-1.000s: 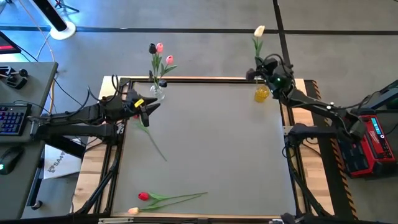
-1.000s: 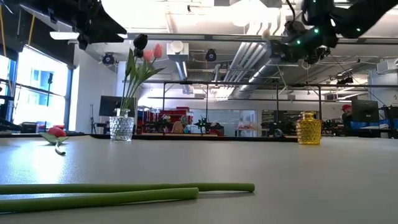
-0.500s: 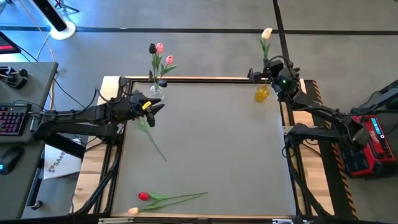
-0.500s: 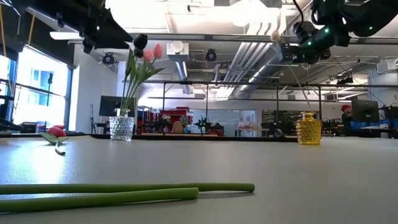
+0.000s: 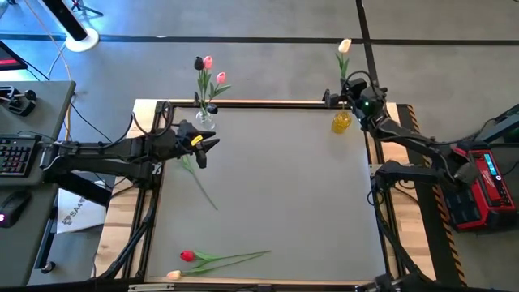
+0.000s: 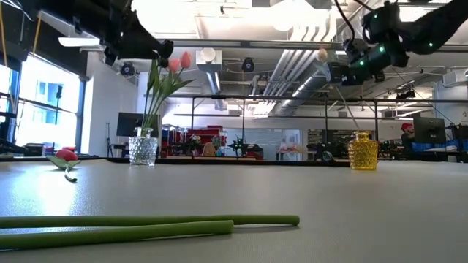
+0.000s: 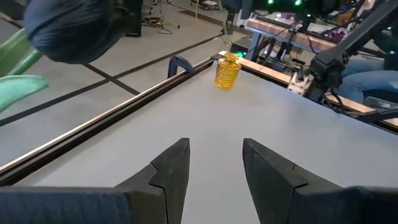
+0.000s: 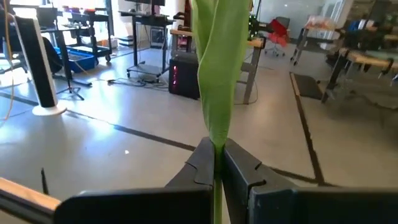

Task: Sort flowers into vase by color
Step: Put the top light pink flower into the yellow vase

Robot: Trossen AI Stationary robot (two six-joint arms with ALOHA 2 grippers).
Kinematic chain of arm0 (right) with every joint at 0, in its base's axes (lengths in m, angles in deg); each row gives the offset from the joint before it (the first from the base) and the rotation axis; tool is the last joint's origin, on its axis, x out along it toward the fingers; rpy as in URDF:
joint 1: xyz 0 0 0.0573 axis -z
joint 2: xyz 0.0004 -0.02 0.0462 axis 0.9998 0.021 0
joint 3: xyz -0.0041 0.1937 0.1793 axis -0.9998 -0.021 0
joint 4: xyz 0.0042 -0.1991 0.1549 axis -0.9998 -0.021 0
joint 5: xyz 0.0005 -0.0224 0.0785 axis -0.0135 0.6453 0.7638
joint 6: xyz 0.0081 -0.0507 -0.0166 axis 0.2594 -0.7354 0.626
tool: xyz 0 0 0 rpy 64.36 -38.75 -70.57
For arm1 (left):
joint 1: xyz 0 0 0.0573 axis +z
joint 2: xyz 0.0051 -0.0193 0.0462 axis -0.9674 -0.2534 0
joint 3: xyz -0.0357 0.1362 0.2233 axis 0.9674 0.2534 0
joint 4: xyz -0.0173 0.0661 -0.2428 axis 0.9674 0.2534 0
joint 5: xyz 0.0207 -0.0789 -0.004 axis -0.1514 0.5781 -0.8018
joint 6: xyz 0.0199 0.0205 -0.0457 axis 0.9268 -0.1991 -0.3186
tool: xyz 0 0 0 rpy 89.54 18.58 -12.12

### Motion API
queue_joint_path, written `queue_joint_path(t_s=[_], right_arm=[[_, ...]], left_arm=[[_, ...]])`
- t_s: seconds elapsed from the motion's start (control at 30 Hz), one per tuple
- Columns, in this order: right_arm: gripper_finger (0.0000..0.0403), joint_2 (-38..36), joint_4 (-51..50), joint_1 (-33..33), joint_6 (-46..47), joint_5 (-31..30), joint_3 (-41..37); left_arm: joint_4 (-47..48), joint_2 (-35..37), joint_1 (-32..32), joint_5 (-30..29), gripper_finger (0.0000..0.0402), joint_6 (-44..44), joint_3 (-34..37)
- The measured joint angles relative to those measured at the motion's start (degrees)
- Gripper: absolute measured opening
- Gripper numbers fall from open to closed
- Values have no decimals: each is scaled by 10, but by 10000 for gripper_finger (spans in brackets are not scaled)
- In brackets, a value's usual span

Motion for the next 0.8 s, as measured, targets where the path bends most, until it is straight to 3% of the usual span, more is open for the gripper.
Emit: queue_joint_path(t_s=[0.37, 0.8], right_arm=[[7, -12, 41, -2, 57, -10, -73], [96, -78, -97, -2, 122, -3, -74]], left_arm=[[9, 0, -34, -38, 136, -5, 0], [130, -32, -32, -37, 136, -168, 0]])
